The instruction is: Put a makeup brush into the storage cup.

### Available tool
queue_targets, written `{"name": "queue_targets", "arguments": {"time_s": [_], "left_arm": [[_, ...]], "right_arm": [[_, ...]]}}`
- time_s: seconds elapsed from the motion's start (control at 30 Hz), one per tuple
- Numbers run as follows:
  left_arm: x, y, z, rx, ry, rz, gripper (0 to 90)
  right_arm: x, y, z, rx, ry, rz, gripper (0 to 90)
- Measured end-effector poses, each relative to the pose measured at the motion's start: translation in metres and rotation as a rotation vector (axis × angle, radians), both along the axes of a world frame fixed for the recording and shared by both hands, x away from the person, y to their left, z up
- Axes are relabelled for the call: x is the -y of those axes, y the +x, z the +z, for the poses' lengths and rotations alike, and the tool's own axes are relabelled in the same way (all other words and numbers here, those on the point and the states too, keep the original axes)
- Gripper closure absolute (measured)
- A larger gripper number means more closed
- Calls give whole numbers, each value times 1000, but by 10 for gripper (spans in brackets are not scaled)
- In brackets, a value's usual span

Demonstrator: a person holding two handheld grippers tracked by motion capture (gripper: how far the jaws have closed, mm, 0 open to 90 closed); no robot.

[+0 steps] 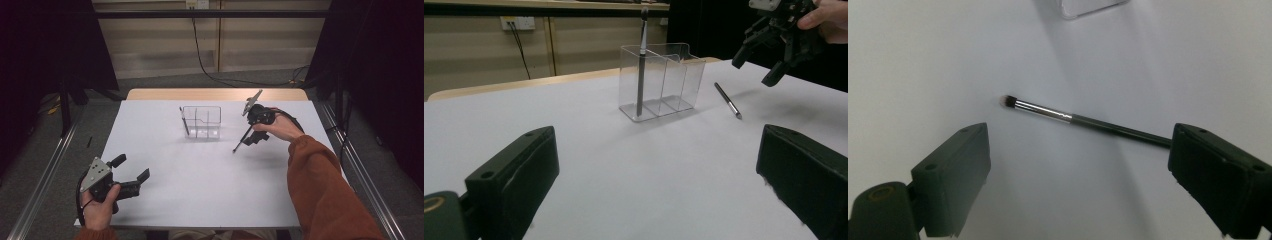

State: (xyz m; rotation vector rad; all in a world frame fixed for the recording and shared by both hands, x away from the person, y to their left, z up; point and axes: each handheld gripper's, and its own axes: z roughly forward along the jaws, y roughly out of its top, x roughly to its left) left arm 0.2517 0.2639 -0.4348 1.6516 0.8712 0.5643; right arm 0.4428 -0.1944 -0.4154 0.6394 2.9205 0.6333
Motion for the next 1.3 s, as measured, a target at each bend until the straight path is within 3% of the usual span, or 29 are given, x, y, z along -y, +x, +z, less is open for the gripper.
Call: {"name": "queue_targets", "arguments": {"time_s": [0.27, 0.3, 0.47, 0.53, 0.93, 1.3], "left_arm": [[0, 1, 0, -6, 5, -3, 34], [0, 1, 0, -6, 6, -3, 34], [0, 1, 0, -6, 4, -5, 34], [0, 1, -1, -6, 4, -5, 34], [0, 2, -1, -15, 4, -7, 33], [0, 3, -2, -16, 6, -10, 33]], "right_arm": [[-7, 13, -11, 37, -70, 50, 84], [-8, 13, -12, 25, -89, 39, 83], [-10, 21, -14, 16, -96, 73, 78], [-11, 23, -16, 7, -126, 92, 77], [-23, 30, -29, -10, -168, 156, 64], [-27, 34, -40, -43, -209, 182, 93]]}}
